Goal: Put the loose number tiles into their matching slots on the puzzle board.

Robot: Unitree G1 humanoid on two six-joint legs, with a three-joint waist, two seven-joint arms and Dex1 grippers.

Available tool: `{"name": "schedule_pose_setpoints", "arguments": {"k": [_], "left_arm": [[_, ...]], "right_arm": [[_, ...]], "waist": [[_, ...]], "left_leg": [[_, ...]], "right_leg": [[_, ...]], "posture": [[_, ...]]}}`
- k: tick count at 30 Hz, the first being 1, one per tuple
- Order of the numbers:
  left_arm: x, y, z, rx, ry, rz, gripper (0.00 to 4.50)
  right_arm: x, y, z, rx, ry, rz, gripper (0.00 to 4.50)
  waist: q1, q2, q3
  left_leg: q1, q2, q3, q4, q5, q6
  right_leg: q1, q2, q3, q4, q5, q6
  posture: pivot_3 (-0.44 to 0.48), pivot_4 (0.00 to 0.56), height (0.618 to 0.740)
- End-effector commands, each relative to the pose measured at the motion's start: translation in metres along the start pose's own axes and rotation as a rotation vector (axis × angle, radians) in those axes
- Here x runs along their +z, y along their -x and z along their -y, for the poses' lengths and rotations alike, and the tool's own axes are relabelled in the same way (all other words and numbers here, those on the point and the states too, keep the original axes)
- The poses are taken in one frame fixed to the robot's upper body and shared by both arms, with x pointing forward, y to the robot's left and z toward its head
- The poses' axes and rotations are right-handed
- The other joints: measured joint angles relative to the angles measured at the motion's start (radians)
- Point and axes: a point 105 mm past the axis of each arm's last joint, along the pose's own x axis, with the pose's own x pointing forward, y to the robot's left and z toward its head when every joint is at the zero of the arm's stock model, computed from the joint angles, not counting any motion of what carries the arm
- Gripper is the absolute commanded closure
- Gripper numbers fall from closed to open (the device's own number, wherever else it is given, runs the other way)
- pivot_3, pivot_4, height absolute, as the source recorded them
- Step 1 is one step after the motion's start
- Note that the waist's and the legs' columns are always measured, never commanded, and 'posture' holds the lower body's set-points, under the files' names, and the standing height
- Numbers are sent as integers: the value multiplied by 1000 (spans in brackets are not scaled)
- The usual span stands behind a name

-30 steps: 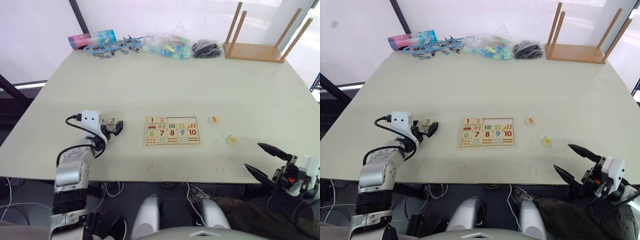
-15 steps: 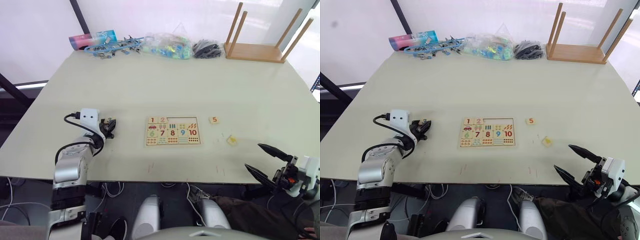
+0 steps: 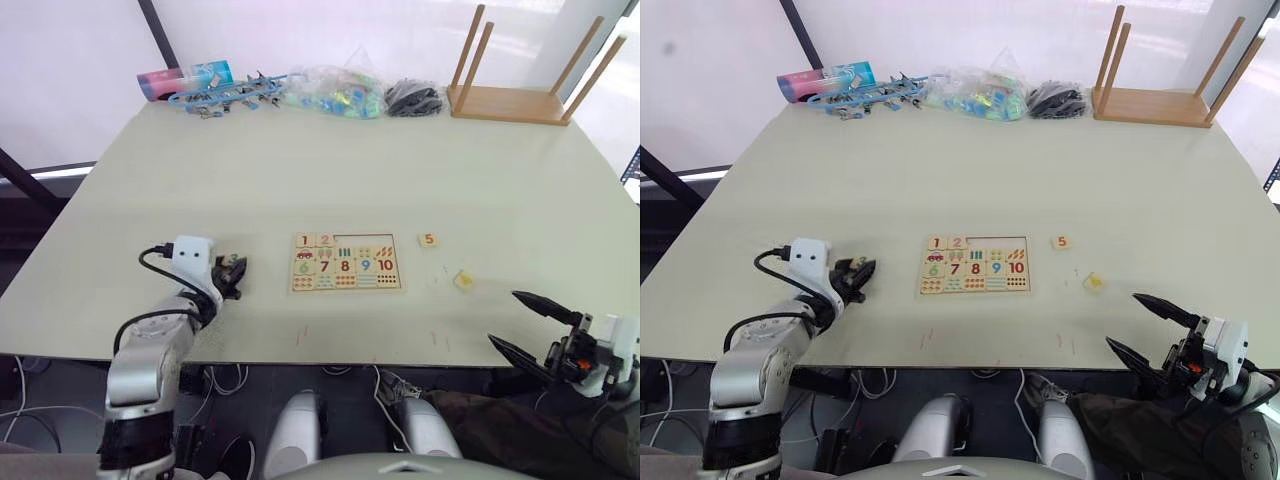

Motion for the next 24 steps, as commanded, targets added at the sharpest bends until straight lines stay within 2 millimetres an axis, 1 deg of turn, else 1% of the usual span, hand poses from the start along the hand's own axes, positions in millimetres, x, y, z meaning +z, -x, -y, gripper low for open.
{"name": "schedule_pose_setpoints", "arguments": {"k": [1,7,12,15,20,22,23,24], "left_arm": [[-7,11,10,40,41,-28,2957],[-16,23,23,99,85,-53,2957],[-16,26,23,144,98,-54,2957],[-18,27,29,126,111,-54,2957],[-17,28,31,124,113,-46,2957],[-15,29,32,119,110,-36,1929],[-14,29,33,116,113,-33,1667],[-14,29,34,114,114,-31,1187]], "right_arm": [[9,3,3,48,22,24,0],[10,4,1,122,19,32,0],[10,5,1,154,24,34,0],[10,5,3,159,30,32,0],[10,5,3,159,32,33,0],[9,5,3,158,33,33,0],[9,5,3,158,33,34,0],[9,5,2,158,33,35,0]], "waist": [[0,0,0],[0,0,0],[0,0,0],[0,0,0],[0,0,0],[0,0,0],[0,0,0],[0,0,0]], "left_leg": [[0,0,0,0,0,0],[0,-2,0,0,2,3],[0,-2,0,0,2,3],[0,-2,0,0,2,3],[0,-2,0,0,2,3],[0,-2,0,0,2,3],[0,-2,0,0,2,3],[0,-2,0,0,2,3]], "right_leg": [[0,0,0,0,0,0],[0,1,0,0,-1,1],[0,2,0,0,-1,2],[0,2,0,0,-1,2],[0,2,0,0,-1,2],[0,2,0,0,-1,2],[0,2,0,0,-1,2],[0,2,0,0,-1,2]], "posture": [[0,150,740],[0,150,740],[0,150,740],[0,150,740],[0,150,740],[0,150,740],[0,150,740],[0,150,740]]}}
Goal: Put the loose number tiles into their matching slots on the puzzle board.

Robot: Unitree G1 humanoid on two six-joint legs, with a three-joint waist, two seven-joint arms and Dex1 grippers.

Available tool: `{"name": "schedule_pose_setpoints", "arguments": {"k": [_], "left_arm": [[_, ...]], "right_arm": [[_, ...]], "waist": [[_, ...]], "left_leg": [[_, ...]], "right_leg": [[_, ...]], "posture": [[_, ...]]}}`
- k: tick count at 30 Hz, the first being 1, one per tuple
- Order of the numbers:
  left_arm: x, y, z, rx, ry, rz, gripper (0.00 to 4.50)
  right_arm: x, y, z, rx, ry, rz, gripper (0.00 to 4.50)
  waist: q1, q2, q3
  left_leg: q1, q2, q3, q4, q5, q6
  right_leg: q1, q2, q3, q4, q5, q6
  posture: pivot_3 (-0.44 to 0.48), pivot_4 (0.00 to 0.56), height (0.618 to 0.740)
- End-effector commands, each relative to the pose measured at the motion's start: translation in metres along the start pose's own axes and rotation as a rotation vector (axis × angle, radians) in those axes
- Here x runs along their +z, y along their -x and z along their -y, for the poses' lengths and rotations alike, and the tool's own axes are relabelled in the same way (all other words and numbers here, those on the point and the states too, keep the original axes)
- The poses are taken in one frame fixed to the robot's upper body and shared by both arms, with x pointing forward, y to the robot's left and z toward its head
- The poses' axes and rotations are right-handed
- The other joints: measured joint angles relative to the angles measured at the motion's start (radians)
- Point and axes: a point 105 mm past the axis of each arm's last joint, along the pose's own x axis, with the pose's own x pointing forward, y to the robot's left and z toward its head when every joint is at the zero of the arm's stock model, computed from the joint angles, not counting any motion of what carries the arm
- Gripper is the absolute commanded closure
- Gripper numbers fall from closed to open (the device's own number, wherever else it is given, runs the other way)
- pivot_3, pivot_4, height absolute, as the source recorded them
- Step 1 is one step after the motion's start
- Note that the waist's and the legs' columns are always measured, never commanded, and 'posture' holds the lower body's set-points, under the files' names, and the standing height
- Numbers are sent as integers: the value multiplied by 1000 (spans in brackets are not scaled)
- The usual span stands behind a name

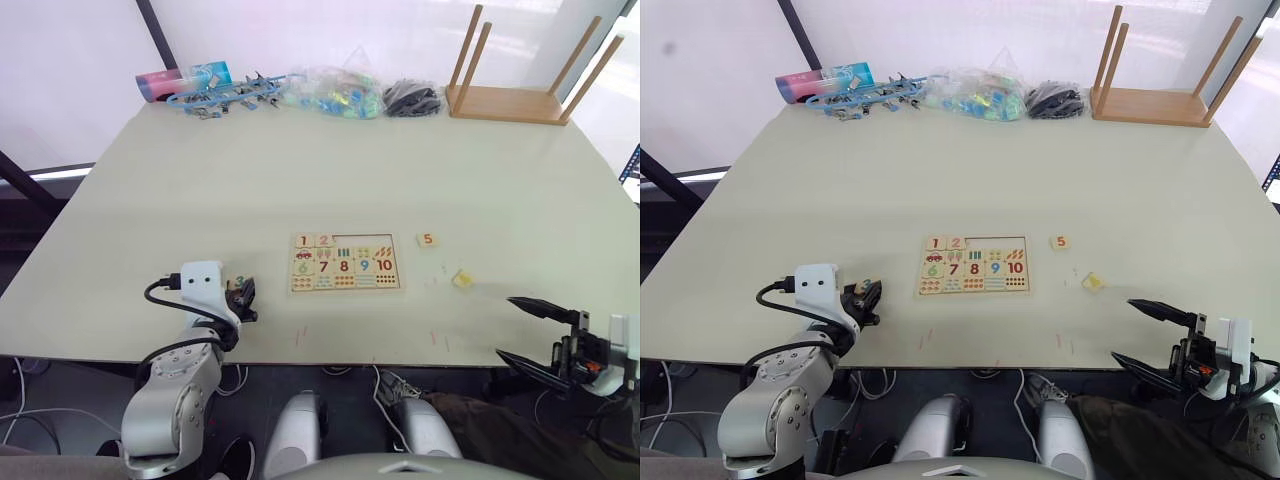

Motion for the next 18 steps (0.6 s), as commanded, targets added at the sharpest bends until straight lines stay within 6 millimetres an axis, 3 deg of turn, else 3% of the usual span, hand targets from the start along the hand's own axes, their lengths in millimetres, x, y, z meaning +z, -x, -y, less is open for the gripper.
{"name": "schedule_pose_setpoints", "arguments": {"k": [1,2,3,8,13,18], "left_arm": [[1,3,5,-13,2,4,709],[2,4,6,-18,4,9,222],[2,4,6,-22,4,12,42],[20,12,7,-90,-50,75,42],[42,17,-8,-200,-189,147,42],[51,14,-24,-312,-280,180,42]], "right_arm": [[6,2,2,-5,37,7,0],[6,2,2,-6,37,8,0],[6,1,2,-6,37,8,0],[4,2,2,-11,39,4,0],[4,-1,2,-23,42,21,0],[3,-3,-1,-41,32,42,0]], "waist": [[0,0,0],[0,0,0],[0,0,0],[0,-1,0],[0,-1,1],[1,-1,1]], "left_leg": [[0,0,0,0,0,0],[0,0,0,0,0,0],[0,0,0,0,0,0],[0,0,0,0,0,0],[0,1,-1,0,-2,-3],[0,2,-1,0,-2,-4]], "right_leg": [[0,0,0,0,0,0],[0,0,0,0,0,0],[0,0,0,0,0,0],[0,0,0,0,0,0],[-1,0,0,0,0,0],[-1,-1,-1,0,0,0]], "posture": [[0,150,740],[0,150,740],[0,150,740],[0,150,740],[0,150,740],[0,150,740]]}}
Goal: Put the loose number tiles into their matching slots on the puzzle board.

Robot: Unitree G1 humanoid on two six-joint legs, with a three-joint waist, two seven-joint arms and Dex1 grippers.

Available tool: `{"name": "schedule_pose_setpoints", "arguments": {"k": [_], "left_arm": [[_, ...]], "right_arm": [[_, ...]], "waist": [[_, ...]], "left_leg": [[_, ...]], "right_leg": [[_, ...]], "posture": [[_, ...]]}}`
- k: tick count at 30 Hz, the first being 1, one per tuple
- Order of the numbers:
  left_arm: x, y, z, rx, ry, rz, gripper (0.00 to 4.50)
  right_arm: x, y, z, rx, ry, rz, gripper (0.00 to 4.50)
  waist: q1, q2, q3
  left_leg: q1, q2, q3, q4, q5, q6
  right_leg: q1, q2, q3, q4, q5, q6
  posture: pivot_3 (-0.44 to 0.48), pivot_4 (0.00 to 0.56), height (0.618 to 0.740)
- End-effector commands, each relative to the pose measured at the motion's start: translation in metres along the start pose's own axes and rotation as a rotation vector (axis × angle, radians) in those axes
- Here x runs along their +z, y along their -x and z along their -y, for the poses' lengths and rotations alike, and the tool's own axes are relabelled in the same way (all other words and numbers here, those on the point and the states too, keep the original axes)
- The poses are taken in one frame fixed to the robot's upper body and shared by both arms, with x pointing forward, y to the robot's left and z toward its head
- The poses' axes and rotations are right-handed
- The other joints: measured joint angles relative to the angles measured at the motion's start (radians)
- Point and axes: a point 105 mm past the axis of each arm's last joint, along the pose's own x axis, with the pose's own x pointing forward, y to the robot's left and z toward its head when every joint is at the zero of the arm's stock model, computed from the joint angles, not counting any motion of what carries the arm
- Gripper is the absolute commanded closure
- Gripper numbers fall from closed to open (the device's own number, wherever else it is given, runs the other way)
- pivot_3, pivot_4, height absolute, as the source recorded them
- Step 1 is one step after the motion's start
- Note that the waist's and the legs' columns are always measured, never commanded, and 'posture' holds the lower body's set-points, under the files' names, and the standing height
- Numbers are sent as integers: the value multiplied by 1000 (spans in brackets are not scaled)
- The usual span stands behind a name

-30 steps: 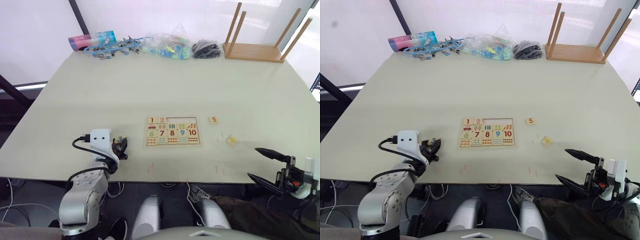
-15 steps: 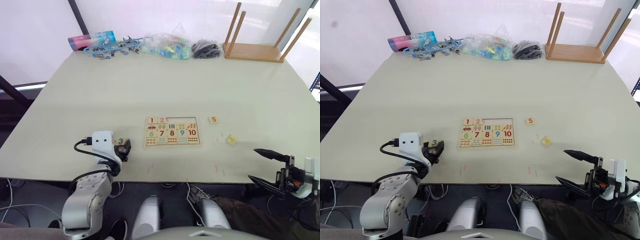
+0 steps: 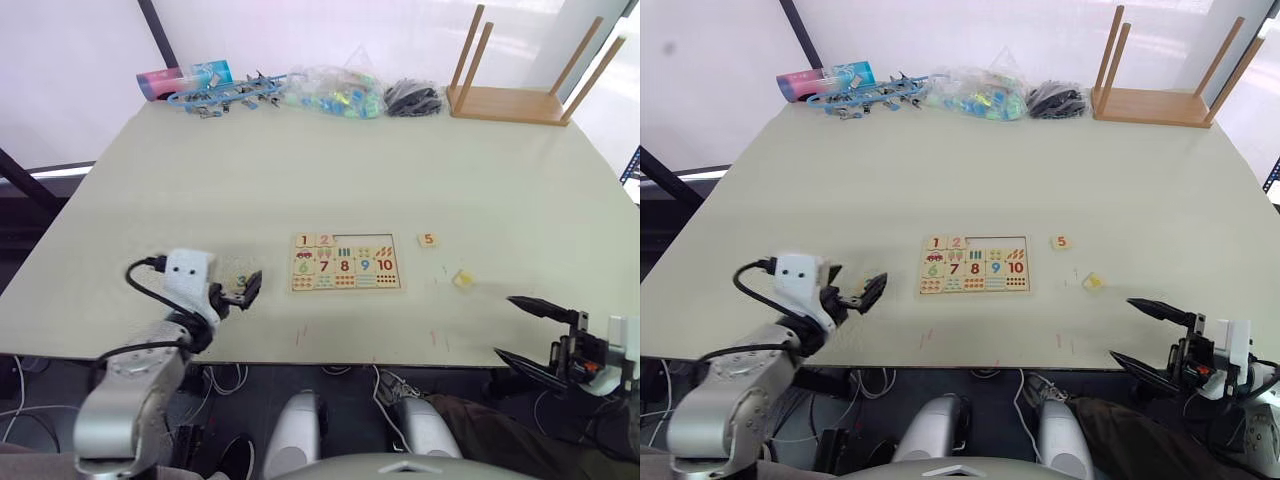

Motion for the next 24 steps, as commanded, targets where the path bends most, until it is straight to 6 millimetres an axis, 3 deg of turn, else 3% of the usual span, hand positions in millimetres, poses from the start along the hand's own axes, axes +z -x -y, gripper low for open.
{"name": "schedule_pose_setpoints", "arguments": {"k": [1,3,5,18,24], "left_arm": [[11,1,-16,-156,-79,79,42],[14,0,-25,-266,22,126,42],[15,1,-26,-359,15,150,42],[6,-9,-53,-905,-332,70,42],[7,-23,-55,-992,-462,8,42]], "right_arm": [[5,0,-2,-18,22,24,0],[5,0,-4,-27,22,24,0],[5,-1,-4,-29,24,25,0],[10,-9,0,-36,47,42,0],[12,-12,1,-35,55,45,0]], "waist": [[0,-1,0],[0,1,0],[-1,1,1],[-1,1,2],[0,0,2]], "left_leg": [[0,0,0,0,0,0],[0,0,0,0,0,0],[-1,1,0,-1,0,0],[-1,1,1,-1,0,0],[-2,2,1,-1,2,4]], "right_leg": [[0,0,0,0,0,0],[-1,1,-1,0,0,0],[-2,1,-1,0,0,0],[-2,0,-1,-1,1,-2],[-2,0,-1,-1,1,-2]], "posture": [[0,150,740],[0,150,740],[0,150,740],[0,150,740],[0,150,740]]}}
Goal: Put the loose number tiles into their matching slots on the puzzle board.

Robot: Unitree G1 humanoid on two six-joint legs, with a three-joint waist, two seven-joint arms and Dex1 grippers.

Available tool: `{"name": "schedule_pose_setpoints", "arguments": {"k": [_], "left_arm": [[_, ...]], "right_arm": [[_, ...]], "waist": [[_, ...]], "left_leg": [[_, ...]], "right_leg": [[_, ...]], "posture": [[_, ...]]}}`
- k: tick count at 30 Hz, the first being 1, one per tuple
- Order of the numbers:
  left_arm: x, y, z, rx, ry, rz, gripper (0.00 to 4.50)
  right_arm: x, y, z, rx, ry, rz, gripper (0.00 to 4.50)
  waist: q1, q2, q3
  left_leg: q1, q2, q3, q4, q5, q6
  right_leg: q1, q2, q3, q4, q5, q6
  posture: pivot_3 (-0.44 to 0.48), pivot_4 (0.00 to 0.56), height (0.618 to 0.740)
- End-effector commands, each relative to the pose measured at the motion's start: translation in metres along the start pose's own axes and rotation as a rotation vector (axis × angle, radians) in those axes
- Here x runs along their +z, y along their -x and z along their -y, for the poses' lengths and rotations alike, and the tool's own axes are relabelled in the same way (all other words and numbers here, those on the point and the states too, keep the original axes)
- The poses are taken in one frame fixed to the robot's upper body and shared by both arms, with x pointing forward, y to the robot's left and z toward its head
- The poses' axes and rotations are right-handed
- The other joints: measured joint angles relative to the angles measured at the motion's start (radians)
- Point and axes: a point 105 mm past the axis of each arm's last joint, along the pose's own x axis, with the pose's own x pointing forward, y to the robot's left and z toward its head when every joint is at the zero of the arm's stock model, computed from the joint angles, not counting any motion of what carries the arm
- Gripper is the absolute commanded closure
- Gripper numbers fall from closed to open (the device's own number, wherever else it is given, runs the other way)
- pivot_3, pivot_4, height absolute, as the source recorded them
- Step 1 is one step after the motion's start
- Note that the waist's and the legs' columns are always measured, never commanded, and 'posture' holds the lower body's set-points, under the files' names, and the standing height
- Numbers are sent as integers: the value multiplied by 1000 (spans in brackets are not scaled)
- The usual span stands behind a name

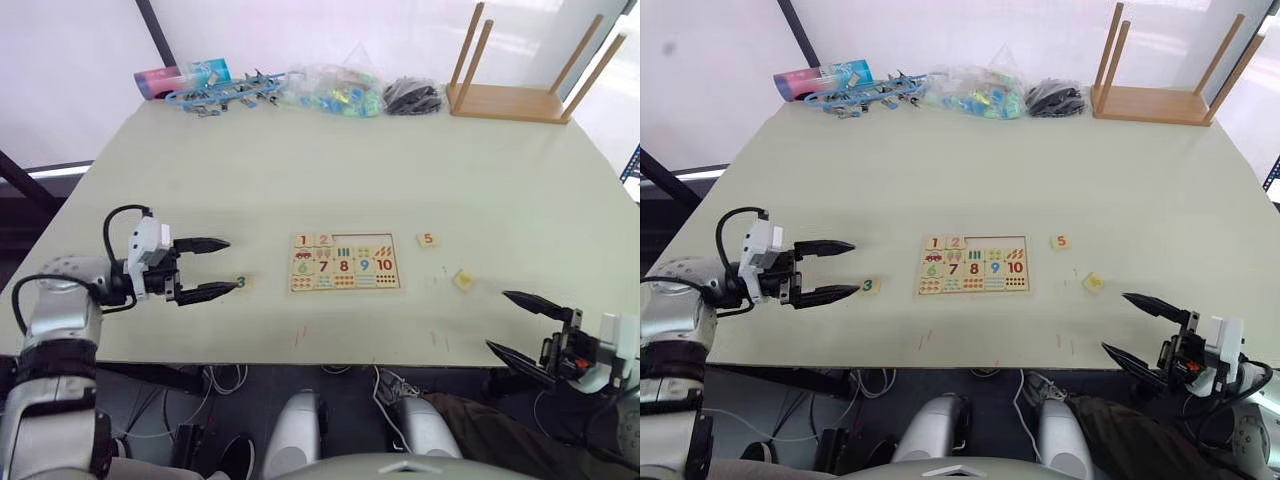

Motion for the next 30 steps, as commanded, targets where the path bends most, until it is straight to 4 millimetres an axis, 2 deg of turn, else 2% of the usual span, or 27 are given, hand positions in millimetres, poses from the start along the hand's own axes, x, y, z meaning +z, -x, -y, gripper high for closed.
{"name": "schedule_pose_setpoints", "arguments": {"k": [1,7,10,15,22,30], "left_arm": [[0,3,0,-75,-81,-73,42],[-16,-2,2,-174,-132,-220,42],[-16,-7,-3,-181,-122,-224,42],[-21,-4,-6,-209,-121,-308,42],[-18,-13,-12,-219,-109,-322,42],[-23,-18,-9,-252,-95,-347,42]], "right_arm": [[9,-2,1,5,40,17,0],[9,-5,1,10,41,21,0],[9,-7,0,16,43,25,0],[11,-7,1,12,48,24,0],[11,-8,0,8,50,26,0],[12,-8,1,0,55,25,0]], "waist": [[-1,0,0],[-1,0,0],[0,0,0],[0,0,0],[0,-1,1],[0,-1,1]], "left_leg": [[0,0,0,0,0,0],[0,0,0,0,0,0],[0,0,1,0,0,0],[-1,-1,1,1,0,0],[-2,-2,2,3,0,0],[-2,-1,1,4,0,0]], "right_leg": [[0,0,0,0,0,0],[0,0,1,0,0,0],[0,1,0,1,0,0],[0,1,0,1,0,0],[0,1,-1,1,-1,1],[0,1,-1,1,0,1]], "posture": [[0,150,740],[0,150,740],[0,150,740],[0,150,740],[0,150,740],[0,150,740]]}}
